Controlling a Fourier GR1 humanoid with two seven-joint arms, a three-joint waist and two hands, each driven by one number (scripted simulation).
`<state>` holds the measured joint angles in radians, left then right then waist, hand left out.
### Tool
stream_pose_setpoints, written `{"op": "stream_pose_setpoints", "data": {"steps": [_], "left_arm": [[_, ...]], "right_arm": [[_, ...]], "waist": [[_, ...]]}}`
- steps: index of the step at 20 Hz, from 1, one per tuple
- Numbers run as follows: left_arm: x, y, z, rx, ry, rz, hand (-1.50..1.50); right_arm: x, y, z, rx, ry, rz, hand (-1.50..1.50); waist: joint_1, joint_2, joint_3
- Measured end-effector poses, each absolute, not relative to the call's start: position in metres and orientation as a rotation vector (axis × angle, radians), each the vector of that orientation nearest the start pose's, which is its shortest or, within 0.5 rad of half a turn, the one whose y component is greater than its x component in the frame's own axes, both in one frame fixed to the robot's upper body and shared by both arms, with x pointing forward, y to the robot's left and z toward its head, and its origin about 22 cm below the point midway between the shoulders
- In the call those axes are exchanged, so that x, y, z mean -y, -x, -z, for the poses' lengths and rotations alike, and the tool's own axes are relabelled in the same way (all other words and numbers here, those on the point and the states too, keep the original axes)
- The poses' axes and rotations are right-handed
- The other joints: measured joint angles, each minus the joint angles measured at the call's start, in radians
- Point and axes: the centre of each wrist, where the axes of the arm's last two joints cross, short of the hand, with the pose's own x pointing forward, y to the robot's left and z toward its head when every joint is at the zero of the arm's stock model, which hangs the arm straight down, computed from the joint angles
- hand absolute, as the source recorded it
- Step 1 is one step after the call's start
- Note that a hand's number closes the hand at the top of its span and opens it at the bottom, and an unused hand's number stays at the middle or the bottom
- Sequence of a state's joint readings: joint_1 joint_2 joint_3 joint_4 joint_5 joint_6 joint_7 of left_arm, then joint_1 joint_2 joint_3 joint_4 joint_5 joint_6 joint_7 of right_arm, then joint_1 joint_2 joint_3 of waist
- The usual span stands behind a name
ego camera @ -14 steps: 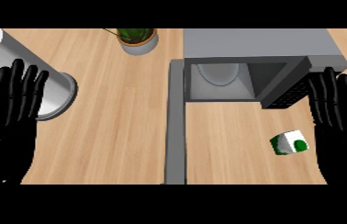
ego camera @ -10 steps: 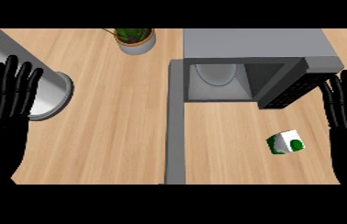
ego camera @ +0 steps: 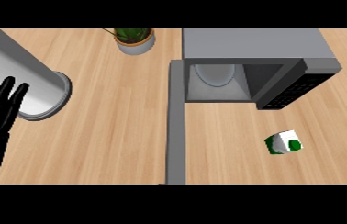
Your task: Pick up the milk, place it into the microwave and close the microwave
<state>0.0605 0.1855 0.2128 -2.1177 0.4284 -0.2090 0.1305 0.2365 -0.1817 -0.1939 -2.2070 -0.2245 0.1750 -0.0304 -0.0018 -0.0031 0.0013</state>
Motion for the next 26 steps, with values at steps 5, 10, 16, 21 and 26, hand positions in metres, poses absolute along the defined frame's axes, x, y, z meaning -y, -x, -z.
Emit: {"op": "stream_pose_setpoints", "data": {"steps": [5,10,16,21,26], "left_arm": [[-0.315,-0.165,-0.135,1.962,0.231,0.024,-1.50],[-0.333,-0.144,-0.144,1.962,0.244,0.025,-1.50],[-0.343,-0.119,-0.146,1.963,0.248,0.018,-1.50],[-0.358,-0.111,-0.151,1.966,0.237,0.018,-1.50],[-0.361,-0.098,-0.146,1.970,0.239,0.018,-1.50]], "right_arm": [[0.308,-0.149,-0.119,1.996,0.105,-0.082,-1.50],[0.313,-0.151,-0.102,1.962,0.159,-0.082,-1.50],[0.317,-0.159,-0.067,1.894,0.221,-0.053,-1.50],[0.331,-0.163,-0.028,1.837,0.291,-0.017,-1.50],[0.351,-0.171,0.009,1.777,0.344,-0.001,-1.50]], "waist": [[0.004,0.000,-0.001],[0.006,0.001,-0.001],[0.009,0.001,-0.001],[0.010,0.002,-0.001],[0.012,0.002,-0.001]]}}
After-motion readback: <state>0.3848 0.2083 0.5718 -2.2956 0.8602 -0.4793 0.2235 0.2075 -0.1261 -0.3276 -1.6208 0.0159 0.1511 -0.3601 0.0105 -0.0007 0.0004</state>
